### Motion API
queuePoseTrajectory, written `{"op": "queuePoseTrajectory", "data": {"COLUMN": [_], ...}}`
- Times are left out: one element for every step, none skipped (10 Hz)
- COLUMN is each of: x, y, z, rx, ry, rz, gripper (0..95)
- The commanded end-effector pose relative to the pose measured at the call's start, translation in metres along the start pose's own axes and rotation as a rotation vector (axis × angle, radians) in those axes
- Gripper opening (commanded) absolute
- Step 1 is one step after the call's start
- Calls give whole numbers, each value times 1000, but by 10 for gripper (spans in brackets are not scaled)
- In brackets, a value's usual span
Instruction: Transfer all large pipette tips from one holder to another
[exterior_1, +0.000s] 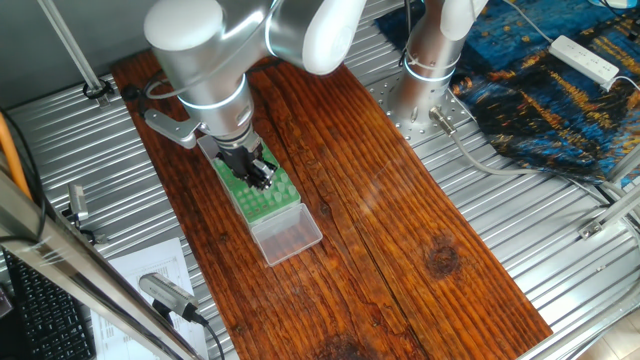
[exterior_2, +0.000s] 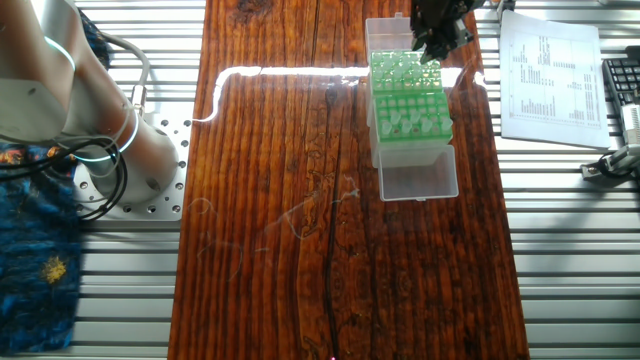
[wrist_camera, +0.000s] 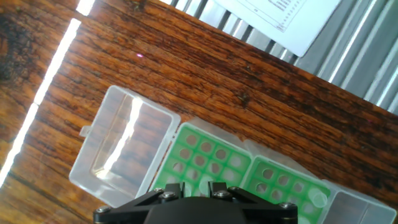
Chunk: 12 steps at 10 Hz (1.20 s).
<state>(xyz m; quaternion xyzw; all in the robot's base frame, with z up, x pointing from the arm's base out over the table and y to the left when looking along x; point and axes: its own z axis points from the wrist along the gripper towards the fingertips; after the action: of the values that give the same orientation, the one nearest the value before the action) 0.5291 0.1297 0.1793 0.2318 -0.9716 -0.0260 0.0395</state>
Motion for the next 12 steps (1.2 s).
{"op": "queuePoseTrajectory", "data": {"x": [-2,-4,-4,-8,-11,-12,-12,-13,-13,-13,-13,-13], "y": [-2,-3,-3,-5,-7,-8,-9,-11,-13,-14,-15,-15], "z": [3,2,2,2,2,3,5,7,10,12,14,15], "rx": [2,4,5,7,16,19,28,35,42,43,37,38], "ry": [-5,-4,-4,-5,1,0,0,-3,-6,-7,-8,-6], "rz": [5,8,7,11,16,28,36,41,44,47,60,63], "gripper": [190,190,190,190,190,190,190,190,190,190,190,190]}}
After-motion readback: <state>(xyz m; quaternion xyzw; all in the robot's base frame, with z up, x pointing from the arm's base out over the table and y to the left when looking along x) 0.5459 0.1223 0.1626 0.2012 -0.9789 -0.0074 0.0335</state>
